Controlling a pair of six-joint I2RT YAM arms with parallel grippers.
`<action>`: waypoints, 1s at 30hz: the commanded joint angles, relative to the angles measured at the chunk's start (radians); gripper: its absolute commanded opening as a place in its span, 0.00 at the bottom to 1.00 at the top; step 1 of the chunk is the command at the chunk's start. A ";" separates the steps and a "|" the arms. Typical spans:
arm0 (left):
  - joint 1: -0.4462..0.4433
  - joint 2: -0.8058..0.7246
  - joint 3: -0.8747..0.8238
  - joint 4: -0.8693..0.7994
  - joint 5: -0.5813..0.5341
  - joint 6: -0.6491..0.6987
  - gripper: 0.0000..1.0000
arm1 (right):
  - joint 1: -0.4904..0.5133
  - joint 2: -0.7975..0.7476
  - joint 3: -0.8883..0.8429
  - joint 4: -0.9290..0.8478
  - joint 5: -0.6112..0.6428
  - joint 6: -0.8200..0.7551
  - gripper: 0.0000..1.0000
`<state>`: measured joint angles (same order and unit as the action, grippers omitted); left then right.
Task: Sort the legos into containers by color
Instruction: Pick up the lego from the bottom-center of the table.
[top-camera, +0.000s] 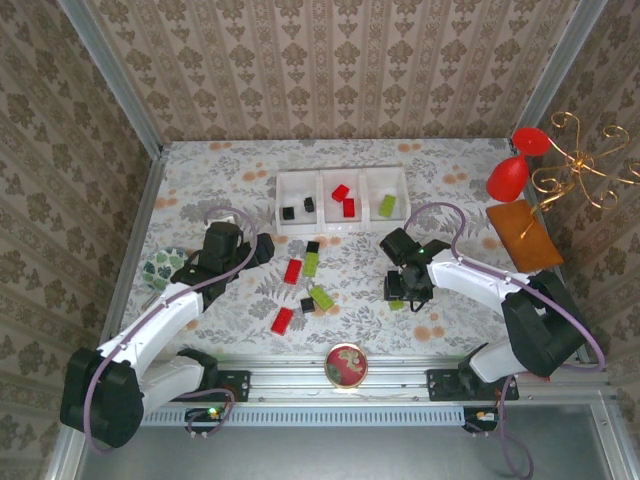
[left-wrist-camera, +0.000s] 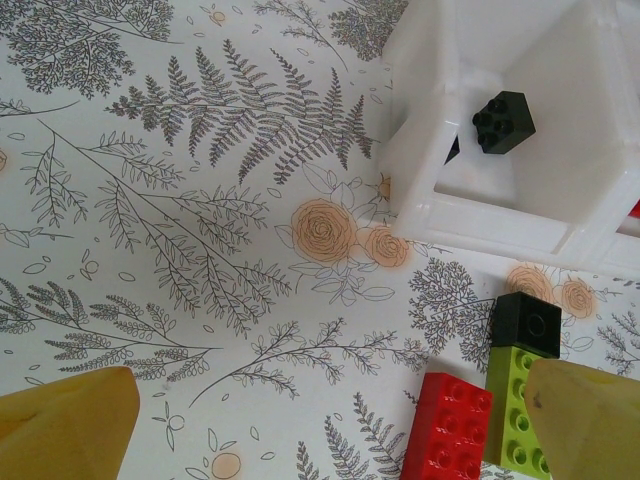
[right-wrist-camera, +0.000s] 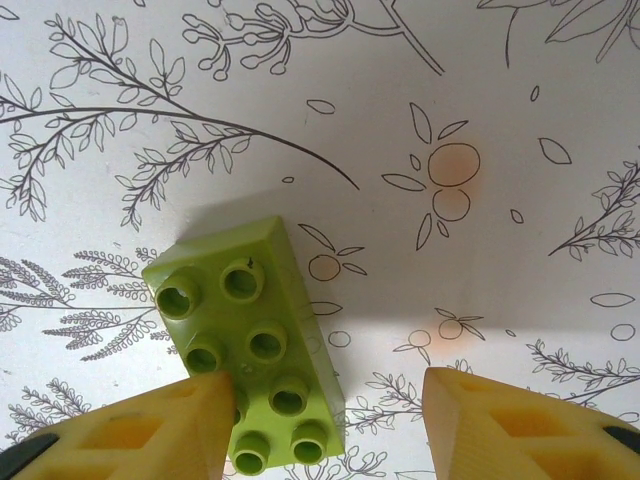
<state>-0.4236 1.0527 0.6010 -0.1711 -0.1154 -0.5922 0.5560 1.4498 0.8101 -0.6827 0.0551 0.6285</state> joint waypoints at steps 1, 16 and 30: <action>0.007 0.009 -0.006 0.013 0.008 -0.023 1.00 | 0.010 -0.025 0.020 -0.036 0.000 -0.008 0.54; 0.009 0.006 -0.004 0.013 0.010 -0.021 1.00 | 0.035 0.023 0.023 0.016 -0.036 -0.018 0.60; 0.010 0.010 -0.004 0.013 0.014 -0.023 1.00 | 0.041 0.144 0.023 0.058 -0.033 -0.028 0.64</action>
<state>-0.4225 1.0542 0.6014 -0.1711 -0.1108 -0.5922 0.5880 1.5581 0.8223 -0.6361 0.0250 0.6060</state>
